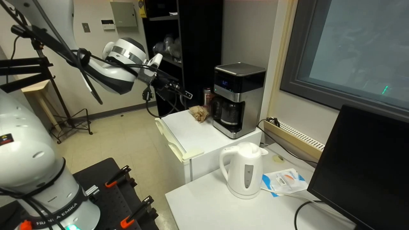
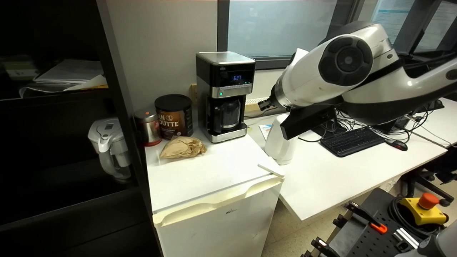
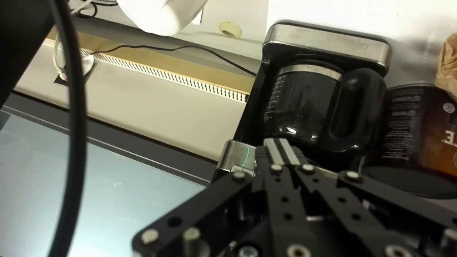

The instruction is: Press a button on the coffee maker

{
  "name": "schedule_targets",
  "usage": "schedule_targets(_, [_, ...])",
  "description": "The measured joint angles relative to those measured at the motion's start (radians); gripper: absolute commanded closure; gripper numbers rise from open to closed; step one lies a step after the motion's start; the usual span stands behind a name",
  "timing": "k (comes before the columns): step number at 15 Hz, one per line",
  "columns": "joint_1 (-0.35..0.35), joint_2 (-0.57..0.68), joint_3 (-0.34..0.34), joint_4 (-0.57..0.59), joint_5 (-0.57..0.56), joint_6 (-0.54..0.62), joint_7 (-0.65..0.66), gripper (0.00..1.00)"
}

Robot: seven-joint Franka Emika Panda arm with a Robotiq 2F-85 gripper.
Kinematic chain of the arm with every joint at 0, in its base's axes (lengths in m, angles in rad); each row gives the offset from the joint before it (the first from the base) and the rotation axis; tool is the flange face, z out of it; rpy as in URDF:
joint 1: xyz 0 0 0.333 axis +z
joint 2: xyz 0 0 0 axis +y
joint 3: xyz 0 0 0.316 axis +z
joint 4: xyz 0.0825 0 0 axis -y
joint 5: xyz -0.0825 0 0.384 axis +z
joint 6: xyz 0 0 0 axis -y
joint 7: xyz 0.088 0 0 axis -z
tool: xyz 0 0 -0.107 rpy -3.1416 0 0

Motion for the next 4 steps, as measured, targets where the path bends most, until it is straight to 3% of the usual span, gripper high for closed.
schedule_targets(4, [0.026,-0.022,-0.023,-0.035,0.125,0.052,-0.080,1.00])
